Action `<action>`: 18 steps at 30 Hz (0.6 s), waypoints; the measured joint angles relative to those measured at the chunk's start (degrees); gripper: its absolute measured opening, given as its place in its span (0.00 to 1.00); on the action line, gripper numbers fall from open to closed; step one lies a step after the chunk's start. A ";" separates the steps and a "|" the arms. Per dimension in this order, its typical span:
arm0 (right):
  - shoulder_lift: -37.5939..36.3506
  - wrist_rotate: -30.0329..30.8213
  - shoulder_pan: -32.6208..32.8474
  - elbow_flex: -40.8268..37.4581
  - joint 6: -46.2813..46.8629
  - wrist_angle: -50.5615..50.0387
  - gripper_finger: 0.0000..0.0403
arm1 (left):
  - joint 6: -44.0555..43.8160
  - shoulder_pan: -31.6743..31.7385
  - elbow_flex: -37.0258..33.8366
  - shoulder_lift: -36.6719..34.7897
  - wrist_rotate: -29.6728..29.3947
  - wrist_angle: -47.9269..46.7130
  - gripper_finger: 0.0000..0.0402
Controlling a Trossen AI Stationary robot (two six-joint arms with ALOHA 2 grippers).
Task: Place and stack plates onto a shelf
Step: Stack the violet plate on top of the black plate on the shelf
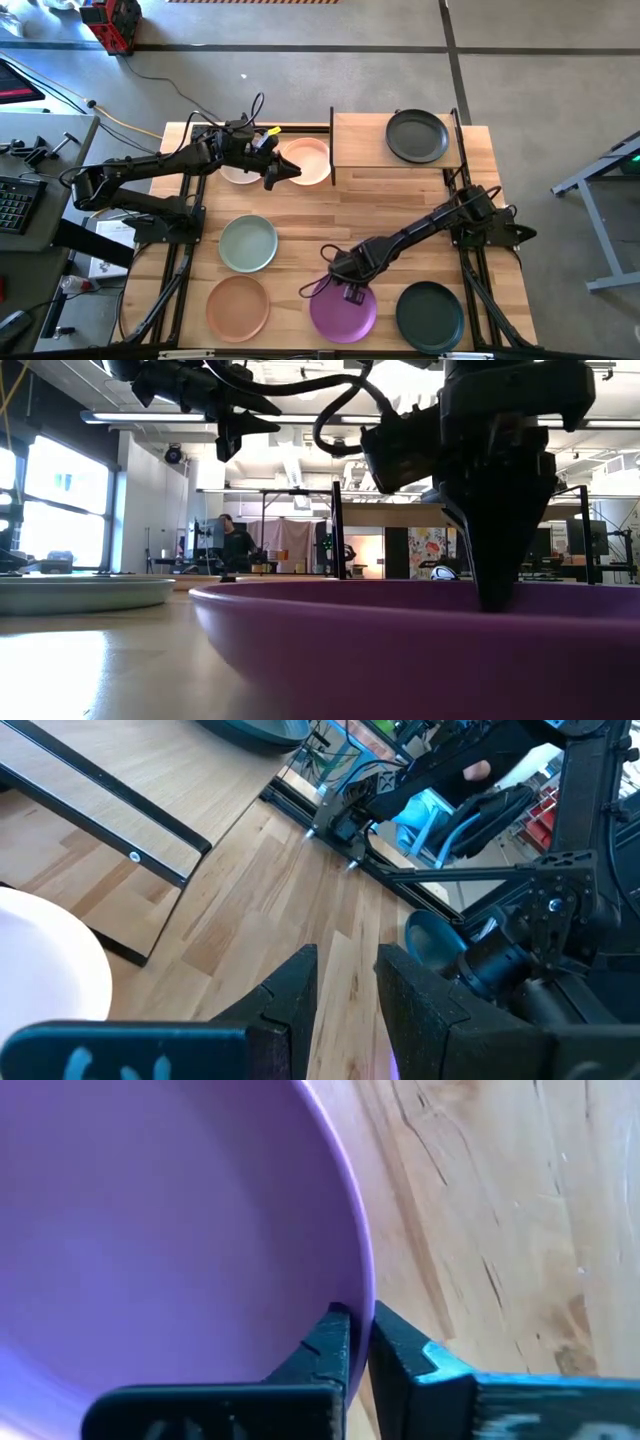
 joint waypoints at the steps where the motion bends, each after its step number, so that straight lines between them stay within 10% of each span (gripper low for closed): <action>1: -0.02 -0.07 -0.01 0.00 0.00 -0.31 0.01 | 0.00 0.00 0.00 0.00 0.00 0.00 0.23; 18: -5.17 0.70 -2.72 0.00 -0.57 -7.43 0.00 | 0.00 0.00 0.00 0.00 0.01 0.00 0.23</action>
